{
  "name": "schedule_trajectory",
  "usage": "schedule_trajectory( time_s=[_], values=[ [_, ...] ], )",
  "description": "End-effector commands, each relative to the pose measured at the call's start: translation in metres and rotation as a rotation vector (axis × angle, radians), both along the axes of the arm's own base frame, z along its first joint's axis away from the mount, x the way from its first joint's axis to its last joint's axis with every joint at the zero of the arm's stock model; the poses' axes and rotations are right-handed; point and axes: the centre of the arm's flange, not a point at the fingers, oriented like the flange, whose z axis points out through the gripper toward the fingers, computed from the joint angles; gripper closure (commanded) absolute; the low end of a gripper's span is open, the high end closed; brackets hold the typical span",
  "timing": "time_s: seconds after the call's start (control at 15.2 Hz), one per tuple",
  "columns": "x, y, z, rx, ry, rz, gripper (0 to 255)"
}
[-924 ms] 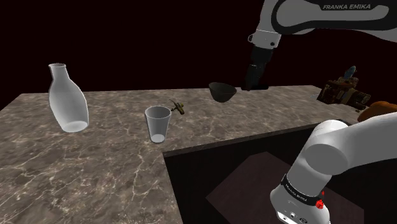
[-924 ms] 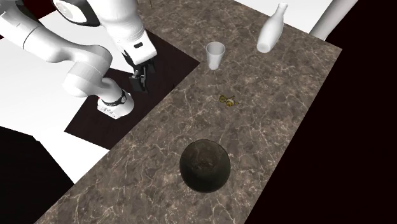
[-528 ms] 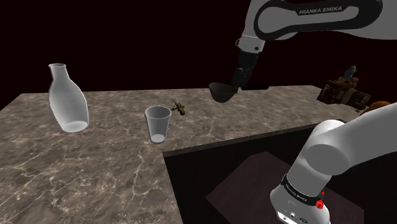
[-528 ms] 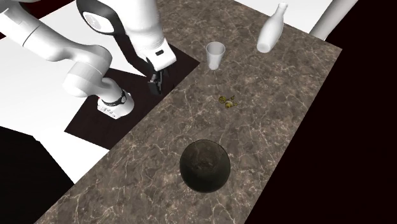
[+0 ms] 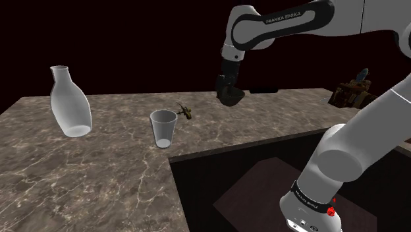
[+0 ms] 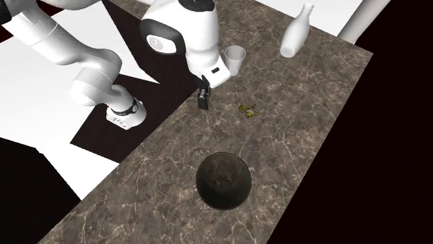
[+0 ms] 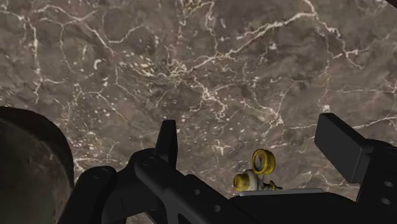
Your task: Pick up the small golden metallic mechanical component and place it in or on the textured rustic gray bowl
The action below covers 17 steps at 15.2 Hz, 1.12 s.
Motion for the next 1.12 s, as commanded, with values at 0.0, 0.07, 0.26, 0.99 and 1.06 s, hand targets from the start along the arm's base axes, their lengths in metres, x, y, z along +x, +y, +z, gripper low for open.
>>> schedule_trajectory(
  time_s=[0.0, 0.07, 0.26, 0.99, 1.06],
  values=[
    [0.022, 0.008, -0.012, 0.007, 0.001, -0.002, 0],
    [0.033, 0.012, -0.017, 0.01, 0.001, -0.003, 0],
    [0.067, 0.023, -0.034, 0.019, 0.003, -0.006, 0],
    [0.178, 0.06, -0.092, 0.05, 0.007, -0.015, 0],
    [0.178, 0.06, -0.097, 0.05, 0.007, -0.015, 0]
  ],
)
